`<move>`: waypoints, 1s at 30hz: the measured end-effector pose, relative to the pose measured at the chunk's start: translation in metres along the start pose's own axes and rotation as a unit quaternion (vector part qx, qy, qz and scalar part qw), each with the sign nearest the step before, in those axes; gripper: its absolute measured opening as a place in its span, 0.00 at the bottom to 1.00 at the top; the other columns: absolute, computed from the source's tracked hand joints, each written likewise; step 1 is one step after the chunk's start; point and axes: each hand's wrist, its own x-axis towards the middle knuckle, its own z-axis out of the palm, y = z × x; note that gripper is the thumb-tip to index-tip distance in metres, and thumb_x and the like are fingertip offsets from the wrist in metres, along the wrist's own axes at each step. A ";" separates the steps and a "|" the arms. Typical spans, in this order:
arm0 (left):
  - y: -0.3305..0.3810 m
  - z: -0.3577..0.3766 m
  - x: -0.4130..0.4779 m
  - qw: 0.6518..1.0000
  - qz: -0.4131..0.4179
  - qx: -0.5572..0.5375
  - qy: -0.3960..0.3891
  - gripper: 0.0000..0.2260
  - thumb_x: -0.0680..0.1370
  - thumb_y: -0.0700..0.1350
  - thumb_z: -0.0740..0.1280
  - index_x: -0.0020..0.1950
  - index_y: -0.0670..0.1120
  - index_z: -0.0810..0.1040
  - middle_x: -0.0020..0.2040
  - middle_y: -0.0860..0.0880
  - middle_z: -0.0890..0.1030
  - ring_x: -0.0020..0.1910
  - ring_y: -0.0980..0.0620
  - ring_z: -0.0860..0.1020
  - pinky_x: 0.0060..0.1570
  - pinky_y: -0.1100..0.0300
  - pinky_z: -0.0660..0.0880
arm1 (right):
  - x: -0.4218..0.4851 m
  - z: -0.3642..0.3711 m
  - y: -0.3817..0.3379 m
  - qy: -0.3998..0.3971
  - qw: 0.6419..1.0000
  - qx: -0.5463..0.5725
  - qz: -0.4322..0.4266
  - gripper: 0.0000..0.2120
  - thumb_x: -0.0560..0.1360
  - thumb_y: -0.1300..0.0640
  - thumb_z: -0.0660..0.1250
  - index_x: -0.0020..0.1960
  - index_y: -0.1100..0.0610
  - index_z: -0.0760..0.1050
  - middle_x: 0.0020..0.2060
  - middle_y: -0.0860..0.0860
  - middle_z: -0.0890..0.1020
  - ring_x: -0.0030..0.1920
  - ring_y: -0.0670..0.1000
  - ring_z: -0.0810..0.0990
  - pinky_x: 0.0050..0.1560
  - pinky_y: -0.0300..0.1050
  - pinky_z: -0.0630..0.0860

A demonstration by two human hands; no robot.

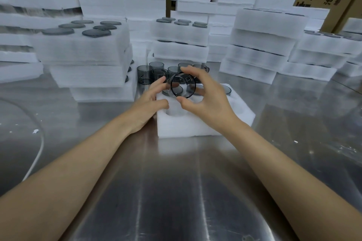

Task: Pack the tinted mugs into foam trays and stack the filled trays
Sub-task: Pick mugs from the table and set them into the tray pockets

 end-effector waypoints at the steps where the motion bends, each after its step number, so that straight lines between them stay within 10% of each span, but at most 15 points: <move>1: 0.000 0.000 0.000 1.000 0.001 0.004 -0.001 0.34 0.63 0.39 0.63 0.71 0.48 0.71 0.77 0.59 0.59 0.75 0.61 0.58 0.75 0.53 0.59 | 0.000 -0.001 0.000 -0.003 1.000 -0.001 -0.003 0.28 0.70 0.62 0.74 0.68 0.55 0.71 0.64 0.46 0.75 0.66 0.40 0.70 0.65 0.40 0.71; 5: 0.003 0.002 -0.001 1.000 -0.007 -0.022 0.005 0.35 0.63 0.37 0.63 0.72 0.47 0.70 0.77 0.55 0.61 0.74 0.57 0.62 0.74 0.50 0.61 | -0.001 0.000 0.002 -0.009 1.000 0.004 -0.015 0.28 0.69 0.64 0.74 0.68 0.57 0.71 0.65 0.47 0.74 0.68 0.36 0.66 0.63 0.30 0.68; 12: 0.008 0.001 0.001 0.983 -0.027 -0.181 0.034 0.31 0.65 0.38 0.63 0.70 0.41 0.71 0.63 0.44 0.77 0.61 0.46 0.74 0.68 0.49 0.64 | -0.002 0.003 0.002 -0.004 1.000 -0.001 -0.028 0.29 0.69 0.65 0.73 0.68 0.57 0.70 0.66 0.49 0.73 0.72 0.41 0.64 0.68 0.49 0.70; 17: 0.009 -0.001 0.004 0.959 -0.051 -0.253 0.115 0.17 0.72 0.43 0.66 0.59 0.39 0.75 0.68 0.38 0.74 0.64 0.43 0.74 0.73 0.45 0.61 | -0.002 0.003 0.003 0.007 1.000 -0.010 -0.021 0.29 0.70 0.62 0.73 0.69 0.55 0.70 0.63 0.41 0.72 0.68 0.40 0.69 0.66 0.43 0.70; 19: 0.005 -0.002 0.007 0.961 -0.052 -0.236 0.134 0.02 0.76 0.39 0.63 0.44 0.41 0.73 0.67 0.40 0.76 0.66 0.43 0.74 0.70 0.47 0.64 | 0.000 0.003 0.003 0.039 0.999 0.036 0.010 0.26 0.72 0.60 0.70 0.68 0.54 0.70 0.61 0.44 0.76 0.62 0.41 0.73 0.63 0.45 0.74; 22: -0.003 -0.007 0.011 0.955 -0.044 -0.232 0.181 0.11 0.77 0.35 0.59 0.36 0.45 0.70 0.60 0.46 0.81 0.61 0.48 0.77 0.59 0.54 0.71 | 0.008 -0.002 0.002 0.101 0.970 0.195 0.108 0.18 0.75 0.60 0.59 0.64 0.50 0.72 0.58 0.51 0.78 0.58 0.51 0.78 0.59 0.55 0.77; 27: -0.010 -0.007 0.012 0.955 -0.027 -0.201 0.215 0.02 0.77 0.42 0.69 0.45 0.47 0.81 0.52 0.51 0.83 0.56 0.53 0.79 0.64 0.55 0.73 | 0.021 -0.017 0.013 0.142 0.868 0.431 0.200 0.13 0.76 0.57 0.56 0.58 0.51 0.74 0.45 0.49 0.81 0.48 0.49 0.79 0.47 0.49 0.79; 30: -0.009 -0.004 0.008 0.966 -0.024 -0.170 0.191 0.04 0.77 0.44 0.69 0.51 0.48 0.82 0.61 0.48 0.80 0.59 0.49 0.78 0.65 0.53 0.73 | 0.022 -0.017 0.016 0.147 0.879 0.405 0.204 0.13 0.72 0.50 0.64 0.56 0.48 0.73 0.48 0.49 0.79 0.49 0.49 0.80 0.47 0.46 0.79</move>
